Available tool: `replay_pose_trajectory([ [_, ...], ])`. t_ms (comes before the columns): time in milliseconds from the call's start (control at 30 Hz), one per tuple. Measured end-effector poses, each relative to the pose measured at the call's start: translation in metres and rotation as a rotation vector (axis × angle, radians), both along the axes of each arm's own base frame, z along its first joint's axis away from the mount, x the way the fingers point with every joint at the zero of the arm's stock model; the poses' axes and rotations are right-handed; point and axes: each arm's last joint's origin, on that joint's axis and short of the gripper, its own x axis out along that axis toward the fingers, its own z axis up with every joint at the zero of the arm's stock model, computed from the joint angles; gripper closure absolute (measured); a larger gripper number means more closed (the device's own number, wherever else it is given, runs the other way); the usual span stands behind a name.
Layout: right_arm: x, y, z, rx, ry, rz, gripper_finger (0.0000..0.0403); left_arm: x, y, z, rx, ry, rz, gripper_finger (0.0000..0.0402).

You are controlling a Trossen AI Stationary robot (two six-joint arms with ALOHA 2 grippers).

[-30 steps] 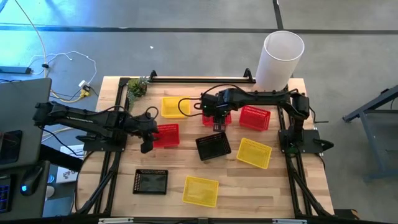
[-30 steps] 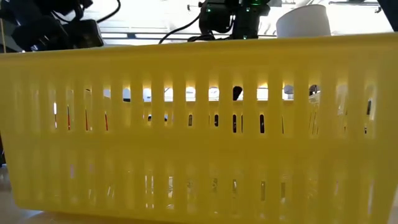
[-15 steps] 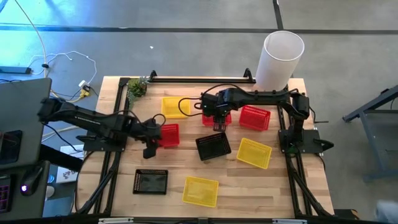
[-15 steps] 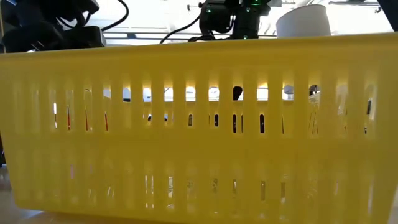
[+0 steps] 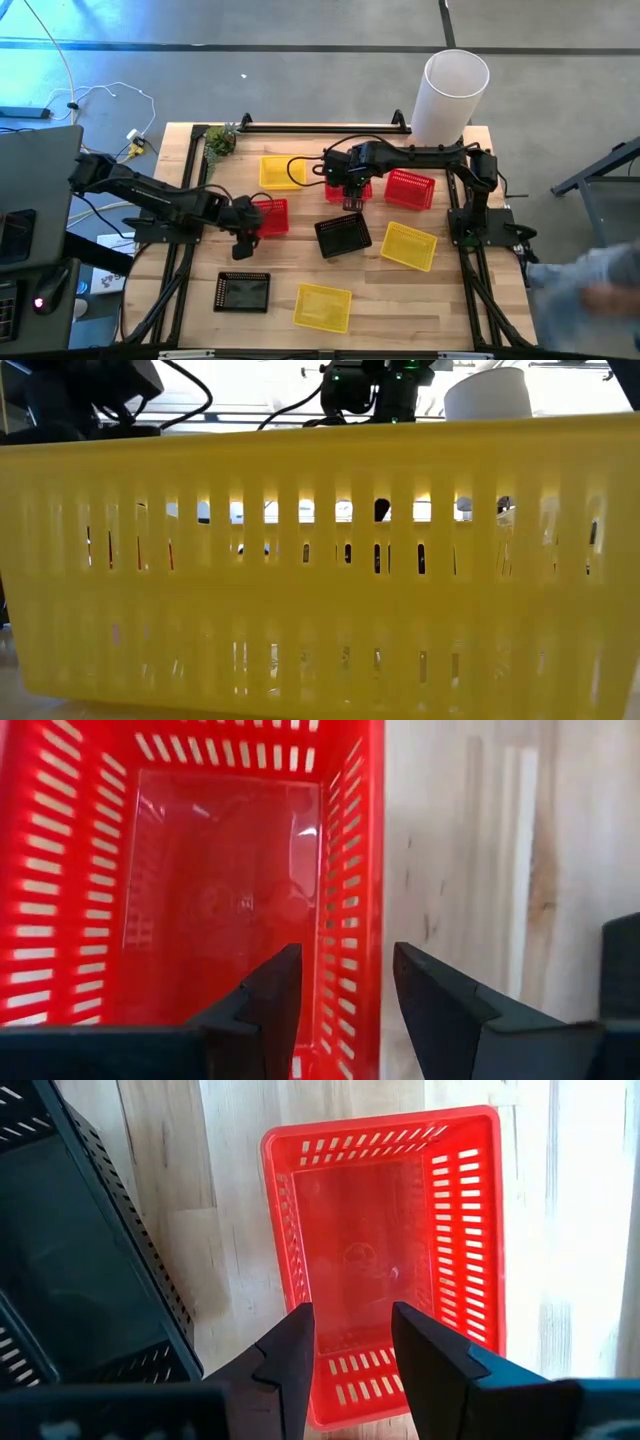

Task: Stack baskets by color
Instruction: Stack the left red bin on the middle red bin

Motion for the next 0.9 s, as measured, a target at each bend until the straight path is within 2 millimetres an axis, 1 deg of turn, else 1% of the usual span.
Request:
replay_pose_trajectory([
  [167,-0.001,0.000,0.000,-0.007,0.017,-0.002,0.0281,0.002,0.002,-0.006,0.056,0.034,0.030,0.0257],
  [300,-0.010,-0.001,0.000,-0.091,0.108,-0.029,0.0281,0.003,0.002,-0.010,0.068,0.054,0.034,0.0272],
  [400,-0.015,-0.001,0.002,-0.118,0.140,-0.060,0.0281,0.004,0.002,-0.011,0.066,0.060,0.033,0.0301],
  [633,-0.020,-0.001,0.008,-0.136,0.157,-0.070,0.0281,0.006,0.002,-0.010,0.066,0.035,0.034,0.0392],
  [767,-0.025,0.000,0.014,-0.137,0.155,-0.078,0.0281,0.009,0.001,-0.008,0.054,0.004,0.056,0.0393],
  [900,-0.032,0.001,0.026,-0.143,0.126,-0.089,0.0281,0.018,-0.002,0.003,0.047,-0.066,0.045,0.0400],
])
